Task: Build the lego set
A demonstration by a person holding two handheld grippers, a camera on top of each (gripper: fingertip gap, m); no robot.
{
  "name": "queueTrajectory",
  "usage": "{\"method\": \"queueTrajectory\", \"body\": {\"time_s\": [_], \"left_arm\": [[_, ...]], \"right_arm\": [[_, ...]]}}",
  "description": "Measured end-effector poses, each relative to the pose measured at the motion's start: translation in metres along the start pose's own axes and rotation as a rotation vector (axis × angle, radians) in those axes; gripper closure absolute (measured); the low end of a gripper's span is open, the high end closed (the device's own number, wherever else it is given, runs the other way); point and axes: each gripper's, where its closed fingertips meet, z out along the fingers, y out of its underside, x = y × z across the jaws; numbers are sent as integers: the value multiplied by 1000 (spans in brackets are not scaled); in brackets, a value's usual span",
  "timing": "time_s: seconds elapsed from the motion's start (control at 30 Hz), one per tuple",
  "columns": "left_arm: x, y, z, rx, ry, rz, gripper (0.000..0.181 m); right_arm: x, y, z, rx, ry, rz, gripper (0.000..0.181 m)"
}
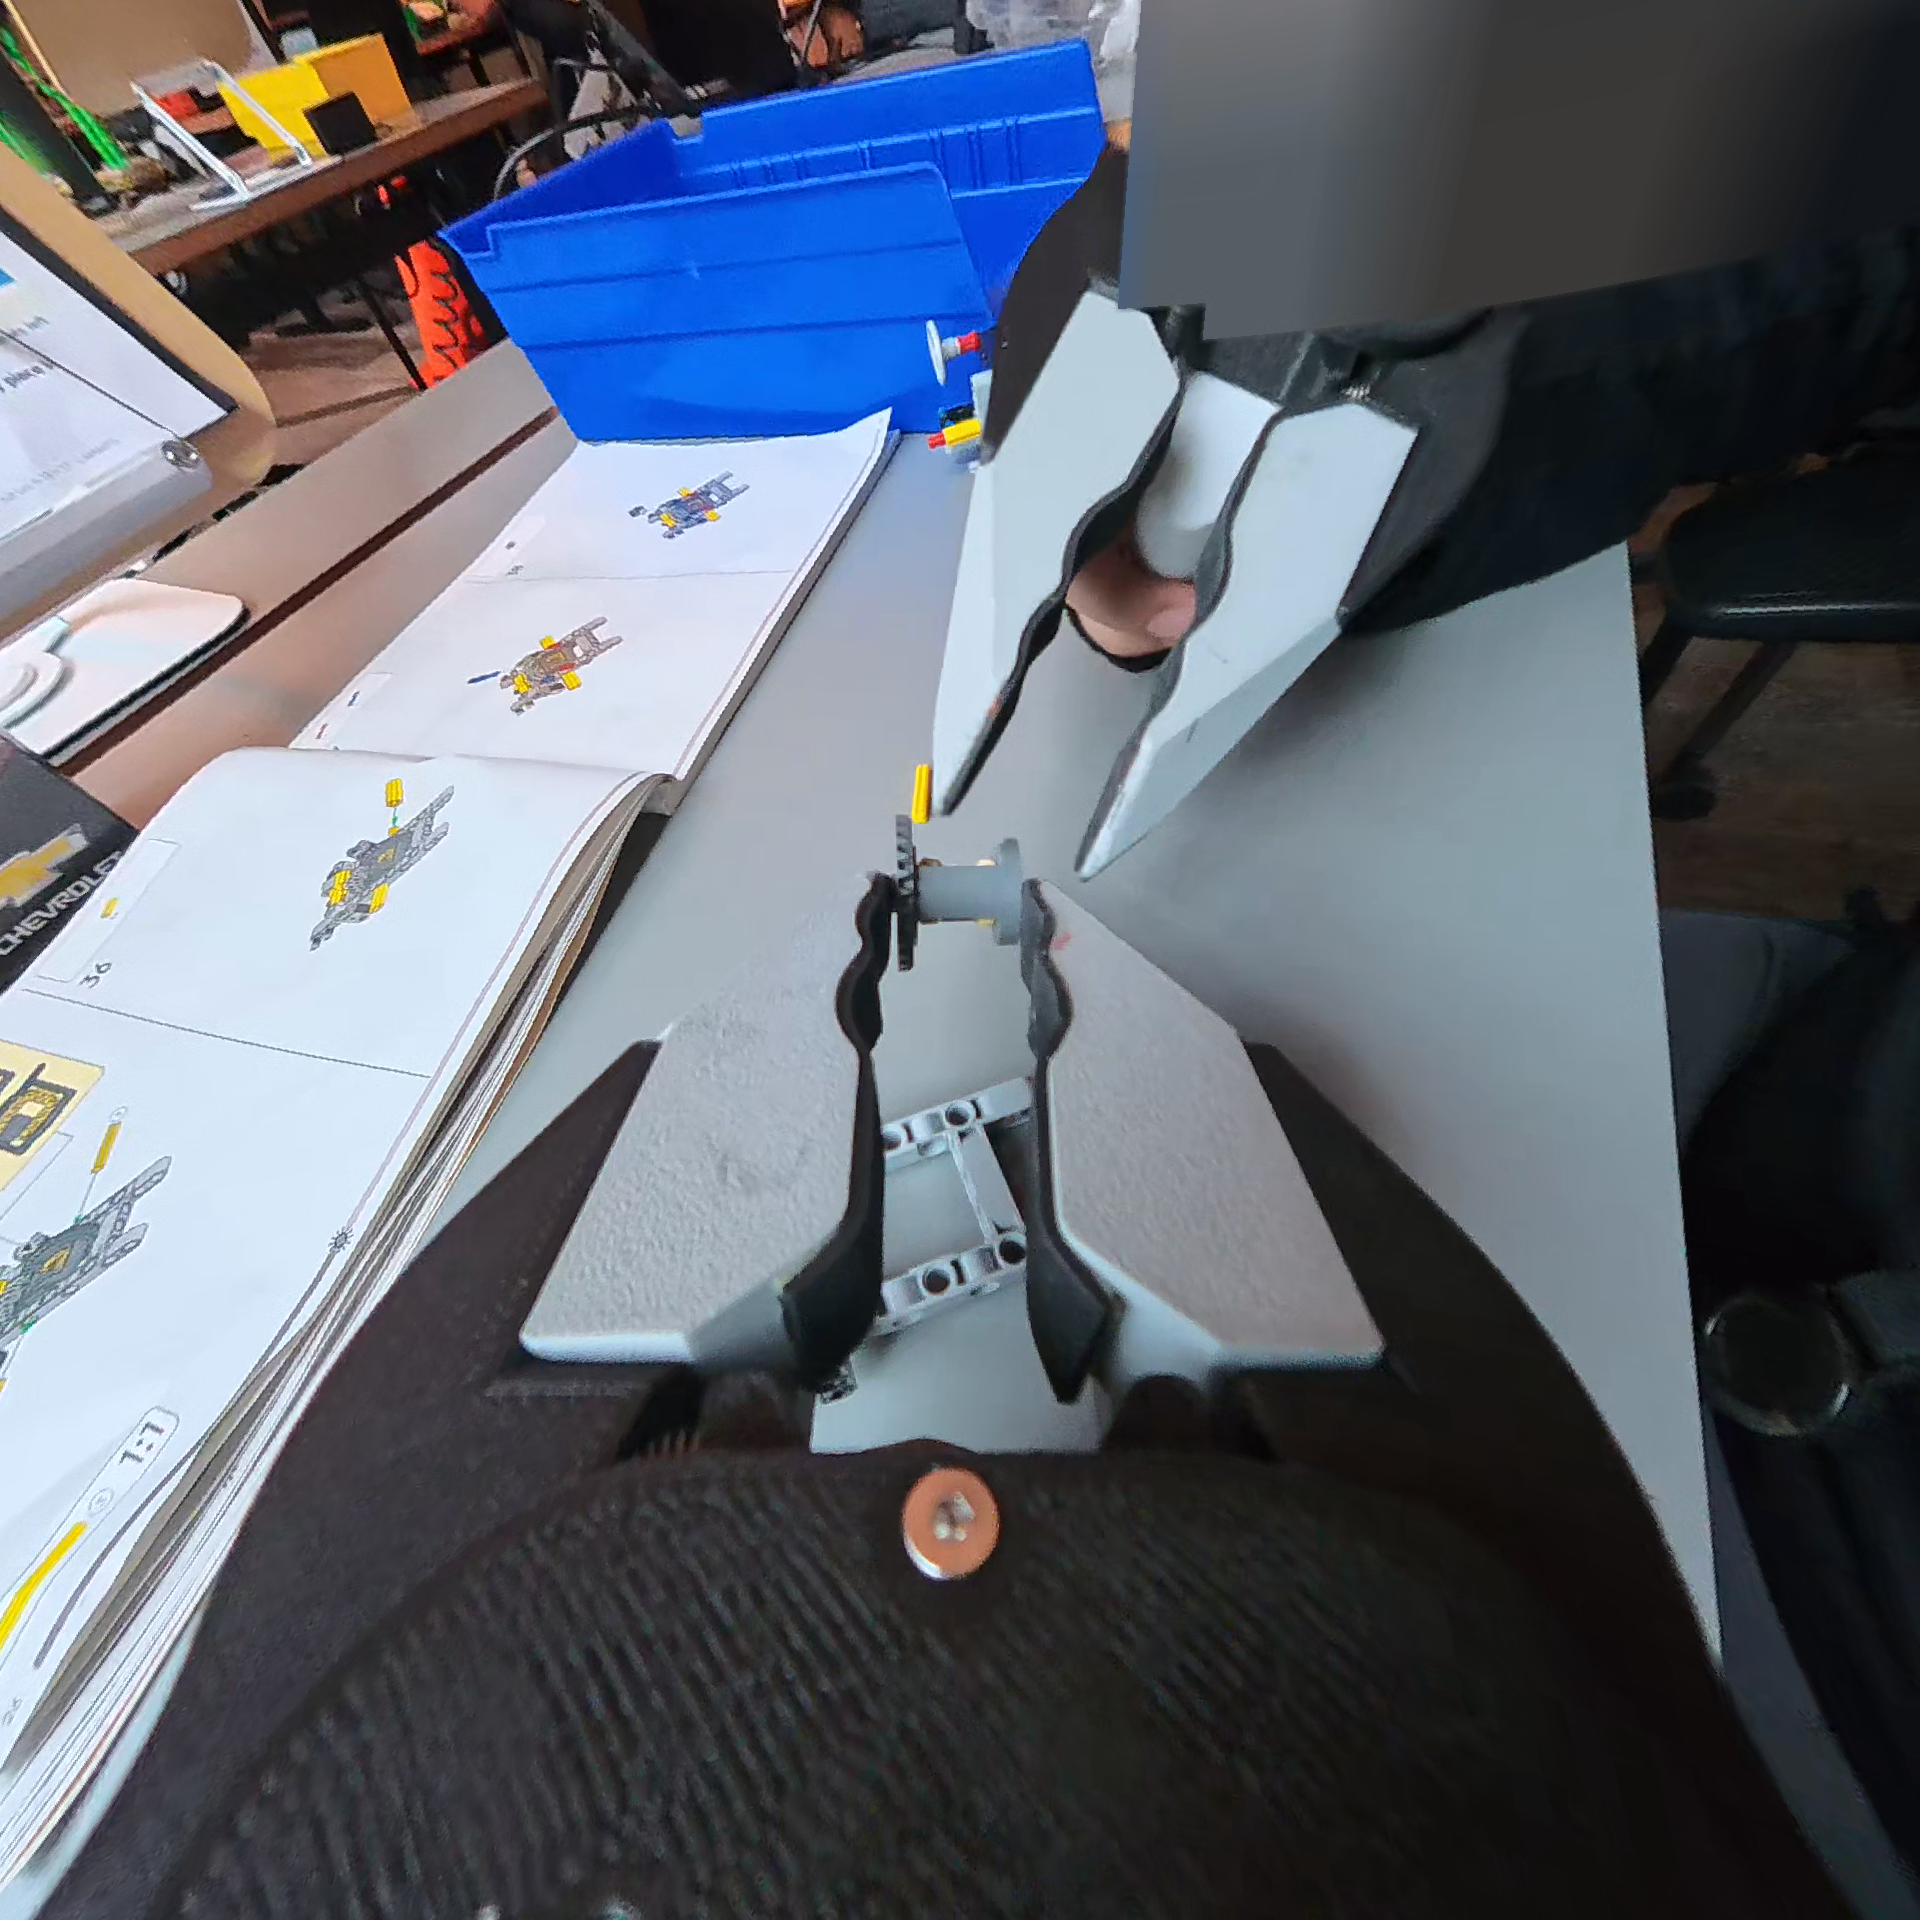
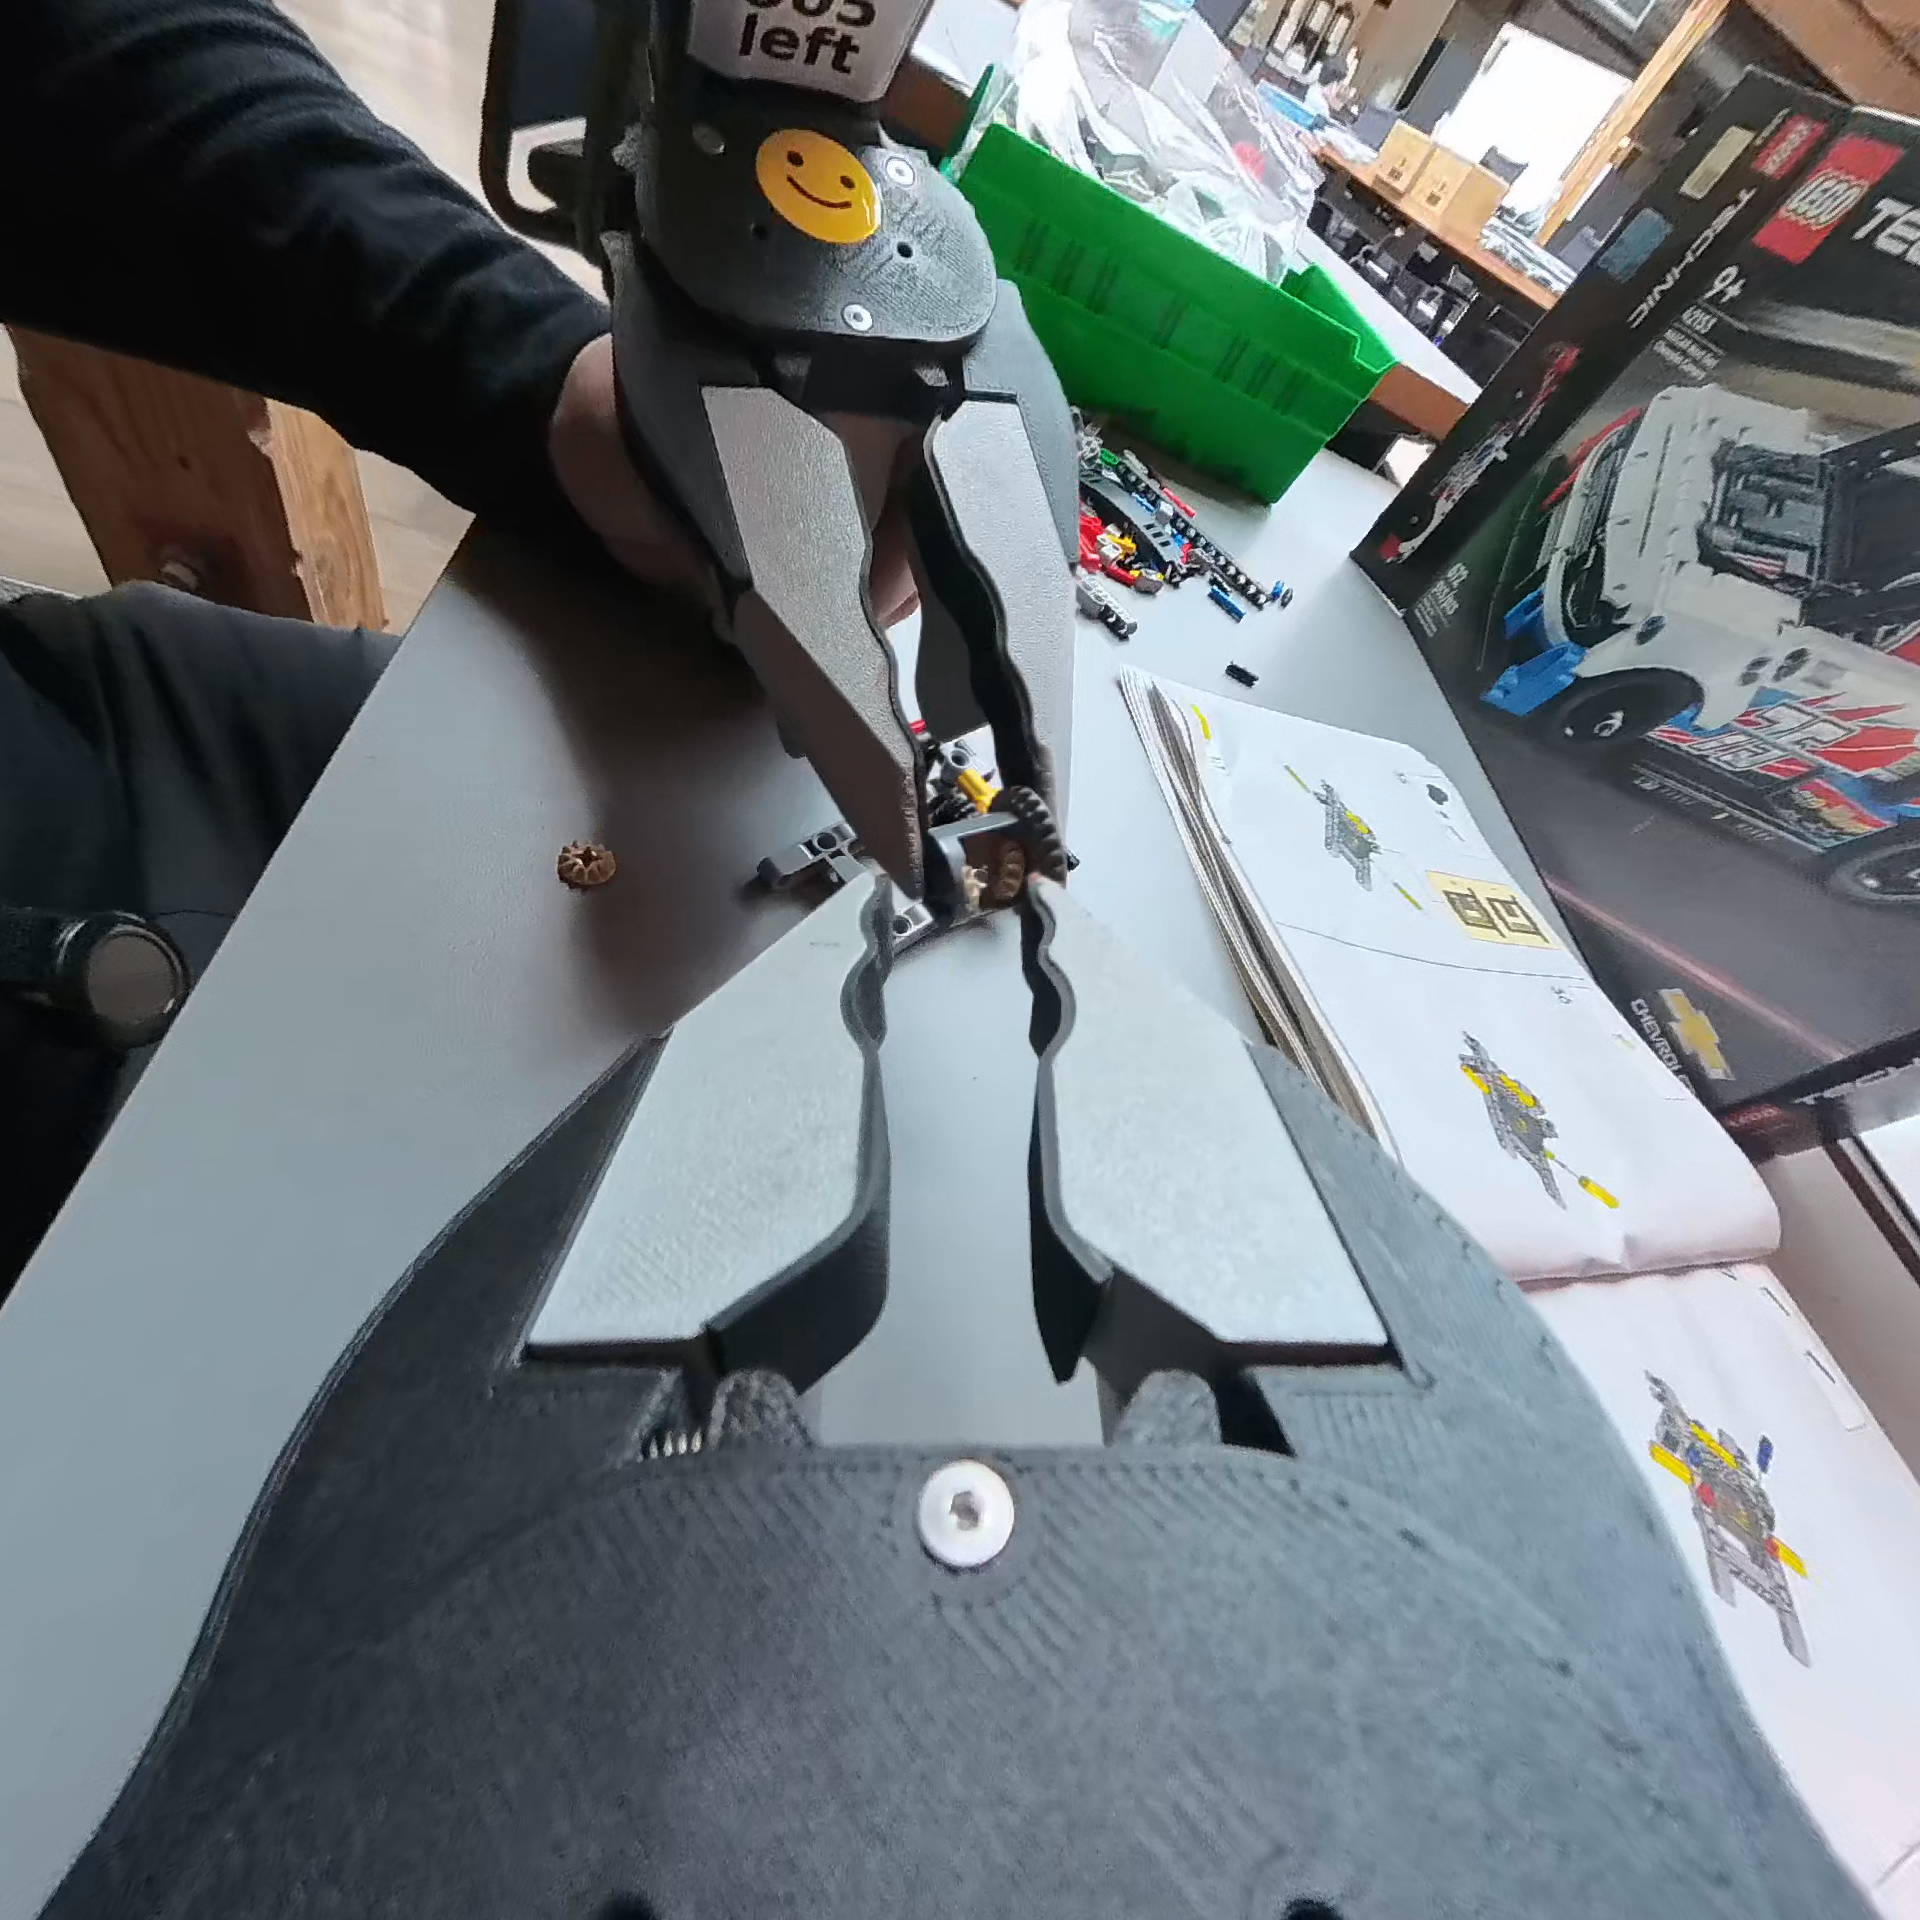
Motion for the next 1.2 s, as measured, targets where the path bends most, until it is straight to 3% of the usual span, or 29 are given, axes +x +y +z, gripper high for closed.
{"method": "queueTrajectory", "body": {"time_s": [0.37, 0.87, 1.07, 1.17, 1.2], "left_arm": [[2, -8, -2, 56, -24, 90, 160], [3, -11, -4, 70, 3, 52, 160], [8, -12, -8, 84, 66, 3, 160], [20, -20, -11, 143, 138, 5, 160], [20, -23, -12, 166, 143, 5, 160]], "right_arm": [[1, -10, -4, 39, 51, -88, 161], [-1, -4, 5, -3, 77, -64, 161], [-7, -7, 5, 39, -5, 43, 162], [-15, -17, -7, 138, -145, 125, 165], [-15, -25, -14, 200, -192, 174, 181]]}}
